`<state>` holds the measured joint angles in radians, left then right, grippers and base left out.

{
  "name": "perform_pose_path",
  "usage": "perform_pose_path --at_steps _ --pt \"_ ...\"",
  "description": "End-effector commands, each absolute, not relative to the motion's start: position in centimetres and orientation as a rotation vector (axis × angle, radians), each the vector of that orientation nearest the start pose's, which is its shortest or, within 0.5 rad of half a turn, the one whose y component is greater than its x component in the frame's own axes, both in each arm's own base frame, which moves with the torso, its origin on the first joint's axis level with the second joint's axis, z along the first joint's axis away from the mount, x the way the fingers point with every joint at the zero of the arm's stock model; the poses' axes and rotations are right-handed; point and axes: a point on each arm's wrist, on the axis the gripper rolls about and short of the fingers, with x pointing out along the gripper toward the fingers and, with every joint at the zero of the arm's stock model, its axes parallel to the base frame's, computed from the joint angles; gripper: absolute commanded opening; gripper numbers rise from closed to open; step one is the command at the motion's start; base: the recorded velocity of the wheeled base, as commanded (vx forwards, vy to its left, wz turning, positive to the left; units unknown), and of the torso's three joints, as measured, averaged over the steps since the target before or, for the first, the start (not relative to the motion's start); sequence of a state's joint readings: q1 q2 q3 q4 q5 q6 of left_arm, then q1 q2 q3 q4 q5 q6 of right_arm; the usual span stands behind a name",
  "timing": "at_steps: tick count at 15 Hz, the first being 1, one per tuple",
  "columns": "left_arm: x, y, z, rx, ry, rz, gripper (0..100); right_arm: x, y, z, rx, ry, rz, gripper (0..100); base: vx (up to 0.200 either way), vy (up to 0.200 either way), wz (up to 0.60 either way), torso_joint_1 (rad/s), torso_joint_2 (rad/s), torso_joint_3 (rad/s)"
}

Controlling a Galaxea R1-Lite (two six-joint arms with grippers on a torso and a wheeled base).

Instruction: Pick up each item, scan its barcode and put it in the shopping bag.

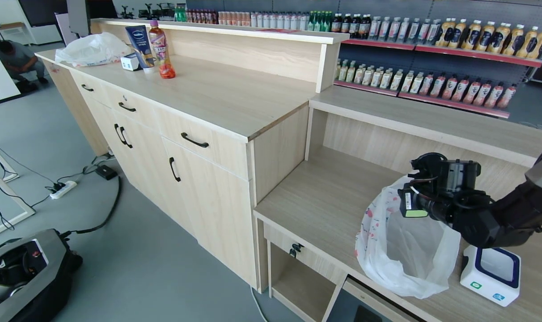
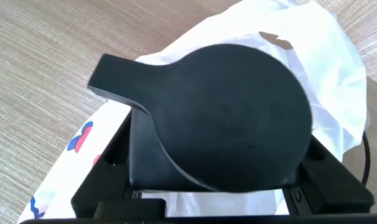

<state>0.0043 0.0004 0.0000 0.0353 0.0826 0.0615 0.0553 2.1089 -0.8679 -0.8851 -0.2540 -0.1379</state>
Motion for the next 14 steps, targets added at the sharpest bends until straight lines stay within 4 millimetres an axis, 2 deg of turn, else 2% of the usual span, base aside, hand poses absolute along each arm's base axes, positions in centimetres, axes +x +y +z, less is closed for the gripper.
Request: perform_pose_path --at_steps 1,6,14 --pt "-2.3 0.2 7.2 0.063 0.038 0.086 100 38.5 1.2 6.3 -0.188 0.392 -0.178 0 0.0 0.0 0.0 0.0 0.0 0.0" --pt "-2.3 0.2 7.2 0.063 0.038 0.086 100 40.5 1.4 4.1 -0.189 0.399 -0.175 0 0.0 0.0 0.0 0.0 0.0 0.0" --pt "-2.3 0.2 7.2 0.063 0.038 0.086 100 41.1 1.7 2.6 -0.194 0.417 -0.162 0 0.0 0.0 0.0 0.0 0.0 0.0"
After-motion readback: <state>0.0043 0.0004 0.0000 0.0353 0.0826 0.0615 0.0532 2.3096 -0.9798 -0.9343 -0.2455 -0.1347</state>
